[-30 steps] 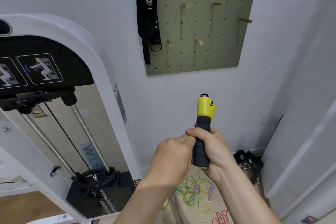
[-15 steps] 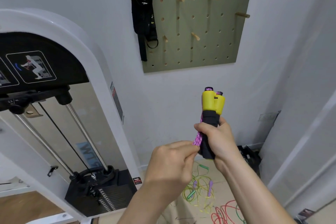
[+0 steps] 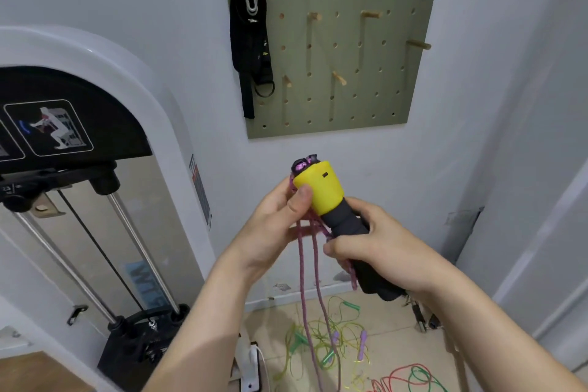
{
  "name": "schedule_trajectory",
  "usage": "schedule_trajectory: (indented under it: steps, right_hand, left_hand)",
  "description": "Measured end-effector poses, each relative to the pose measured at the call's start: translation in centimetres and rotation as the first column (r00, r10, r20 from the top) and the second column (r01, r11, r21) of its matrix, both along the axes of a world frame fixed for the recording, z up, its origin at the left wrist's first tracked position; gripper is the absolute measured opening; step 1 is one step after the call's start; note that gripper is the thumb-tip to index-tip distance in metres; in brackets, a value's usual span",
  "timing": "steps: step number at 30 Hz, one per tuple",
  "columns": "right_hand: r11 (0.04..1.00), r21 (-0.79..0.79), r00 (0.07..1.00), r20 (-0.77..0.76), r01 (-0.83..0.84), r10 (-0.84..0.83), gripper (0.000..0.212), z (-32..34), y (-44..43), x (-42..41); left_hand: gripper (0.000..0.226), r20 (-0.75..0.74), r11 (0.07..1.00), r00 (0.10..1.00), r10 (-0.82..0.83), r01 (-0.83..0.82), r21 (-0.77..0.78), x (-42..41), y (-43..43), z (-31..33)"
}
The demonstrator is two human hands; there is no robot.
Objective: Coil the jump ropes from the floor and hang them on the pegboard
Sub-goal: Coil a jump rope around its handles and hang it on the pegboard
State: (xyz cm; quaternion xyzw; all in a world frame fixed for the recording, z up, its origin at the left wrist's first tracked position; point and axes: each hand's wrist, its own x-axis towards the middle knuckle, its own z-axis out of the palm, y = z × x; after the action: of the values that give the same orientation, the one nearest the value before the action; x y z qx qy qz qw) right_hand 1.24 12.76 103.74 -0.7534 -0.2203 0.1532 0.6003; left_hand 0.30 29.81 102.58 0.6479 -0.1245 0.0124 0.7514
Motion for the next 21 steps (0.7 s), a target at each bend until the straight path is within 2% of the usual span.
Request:
schedule_trajectory:
  steps: [1, 3, 5, 9, 13, 15, 17, 19, 21]
  right_hand:
    - [0.998, -0.060, 0.999, 0.040, 0.023, -0.021, 0.024, 0.1, -0.2, 0.2]
    - [0.960, -0.247, 0.974, 0.211, 0.129, -0.076, 0.027, 0.1, -0.3, 0.5]
    - [0.905, -0.354, 0.934, 0.340, 0.234, -0.109, 0.031, 0.1, -0.4, 0.4]
    - [0.815, -0.495, 0.859, 0.512, 0.303, -0.008, 0.049, -0.4, -0.2, -0.4]
    - [0.661, -0.504, 0.719, 0.691, 0.556, -0.078, 0.085, -2.1, 0.4, -0.5]
    - [0.613, -0.452, 0.637, 0.763, 0.648, -0.111, 0.091, -3.1, 0.8, -0.6]
    - [0.606, -0.406, 0.586, 0.801, 0.684, -0.125, 0.089, -3.9, 1.0, -0.6]
    - [0.591, -0.440, 0.610, 0.784, 0.676, -0.114, 0.077, -4.0, 1.2, -0.7]
    - [0.617, -0.460, 0.659, 0.741, 0.639, -0.130, 0.059, -4.0, 1.1, -0.6]
  left_hand:
    - [0.078, -0.016, 1.000, 1.000, 0.009, -0.009, 0.005, 0.2, -0.3, 0.1]
    - [0.083, 0.014, 0.999, 0.999, 0.038, -0.038, 0.030, 0.4, -0.7, 0.1]
    - [0.064, 0.056, 0.993, 0.992, 0.116, -0.117, 0.018, 0.7, -1.4, 0.1]
    - [0.031, 0.080, 0.957, 0.957, 0.279, -0.270, -0.103, 1.3, -2.1, -0.2]
    - [0.023, 0.079, 0.924, 0.923, 0.377, -0.369, -0.104, 1.5, -2.4, -0.7]
    - [0.026, 0.065, 0.911, 0.913, 0.402, -0.393, -0.122, 1.4, -2.8, -0.8]
    - [0.022, 0.038, 0.902, 0.909, 0.415, -0.406, -0.143, 1.4, -3.1, -1.0]
    - [0.020, 0.011, 0.908, 0.917, 0.399, -0.393, -0.147, 1.5, -3.2, -1.2]
    - [0.020, -0.012, 0.935, 0.944, 0.330, -0.328, -0.132, 1.4, -3.2, -1.2]
